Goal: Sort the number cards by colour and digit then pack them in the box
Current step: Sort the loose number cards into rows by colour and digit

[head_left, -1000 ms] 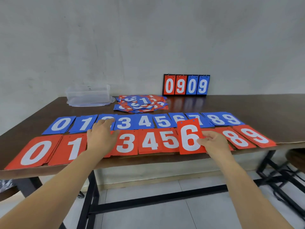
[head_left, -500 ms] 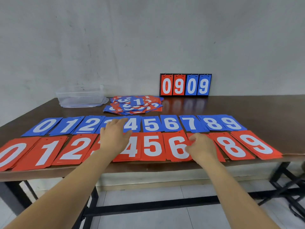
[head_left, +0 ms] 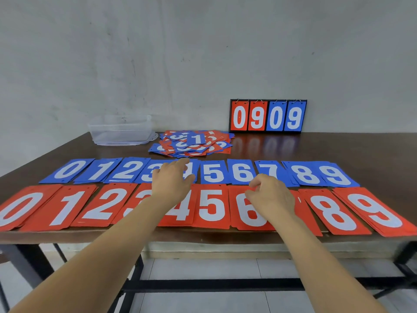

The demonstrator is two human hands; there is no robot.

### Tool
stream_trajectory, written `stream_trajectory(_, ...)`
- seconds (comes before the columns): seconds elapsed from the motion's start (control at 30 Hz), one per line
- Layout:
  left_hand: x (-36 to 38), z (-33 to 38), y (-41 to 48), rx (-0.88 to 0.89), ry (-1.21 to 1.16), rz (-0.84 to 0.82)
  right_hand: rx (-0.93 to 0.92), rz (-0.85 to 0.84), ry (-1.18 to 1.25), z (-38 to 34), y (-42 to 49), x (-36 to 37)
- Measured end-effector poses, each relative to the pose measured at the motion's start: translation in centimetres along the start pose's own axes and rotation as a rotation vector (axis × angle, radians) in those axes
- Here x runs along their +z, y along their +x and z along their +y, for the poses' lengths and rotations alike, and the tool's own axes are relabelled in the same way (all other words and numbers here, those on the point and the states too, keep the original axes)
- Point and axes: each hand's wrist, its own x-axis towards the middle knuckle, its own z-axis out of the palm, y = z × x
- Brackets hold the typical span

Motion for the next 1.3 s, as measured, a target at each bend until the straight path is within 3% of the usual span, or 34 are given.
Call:
stream_trajectory(0.4,-0.2,-5.9,9.2,0.005,0.014,0.007,-0.042,-0.037,-0.042,-6.9,9.9,2.6)
stream_trajectory(0.77,0.7,-12.4,18.9,-0.019,0.034,-0.065,0.113,-0.066,0.007,-10.6,20.6,8.9)
stream_trajectory(1.3,4.3,-16.6,24.1,-0.084,-0.017,-0.098,0.126,-0.065,0.020,-15.1,29.7,17.9)
